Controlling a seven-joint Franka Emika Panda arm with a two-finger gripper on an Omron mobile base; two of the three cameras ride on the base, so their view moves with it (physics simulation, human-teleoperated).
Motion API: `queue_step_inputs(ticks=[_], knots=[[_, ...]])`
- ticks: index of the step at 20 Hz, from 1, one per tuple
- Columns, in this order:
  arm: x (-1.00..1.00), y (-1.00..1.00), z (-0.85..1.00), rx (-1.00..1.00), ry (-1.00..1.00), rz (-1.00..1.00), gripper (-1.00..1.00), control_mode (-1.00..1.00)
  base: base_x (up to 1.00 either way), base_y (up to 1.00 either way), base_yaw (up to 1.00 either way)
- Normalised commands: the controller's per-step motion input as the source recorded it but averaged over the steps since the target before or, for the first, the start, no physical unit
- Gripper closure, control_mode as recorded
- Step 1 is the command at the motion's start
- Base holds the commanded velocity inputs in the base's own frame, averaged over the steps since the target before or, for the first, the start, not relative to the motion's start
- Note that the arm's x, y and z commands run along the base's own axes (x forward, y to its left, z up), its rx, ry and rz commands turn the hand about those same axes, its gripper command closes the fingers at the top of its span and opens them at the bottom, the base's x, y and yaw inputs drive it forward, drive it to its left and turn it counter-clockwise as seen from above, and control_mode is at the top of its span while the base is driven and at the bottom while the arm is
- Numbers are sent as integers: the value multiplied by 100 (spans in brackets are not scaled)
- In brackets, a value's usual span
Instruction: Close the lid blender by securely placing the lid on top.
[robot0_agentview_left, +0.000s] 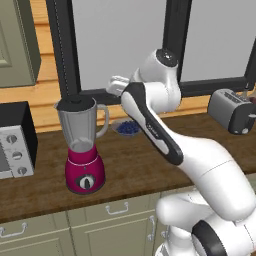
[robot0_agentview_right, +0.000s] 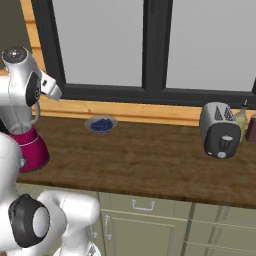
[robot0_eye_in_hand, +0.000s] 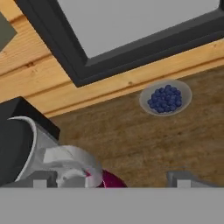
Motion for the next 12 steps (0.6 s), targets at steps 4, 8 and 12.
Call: queue_step_inputs(ticks=[4, 8, 12], knots=[[-10, -100, -93, 5, 2, -8, -100, -100, 0, 0, 0], [-2, -75, -57, -6, 0, -1, -100, -100, 0, 0, 0], [0, -13, -16, -3, 0, 0, -100, -100, 0, 0, 0]])
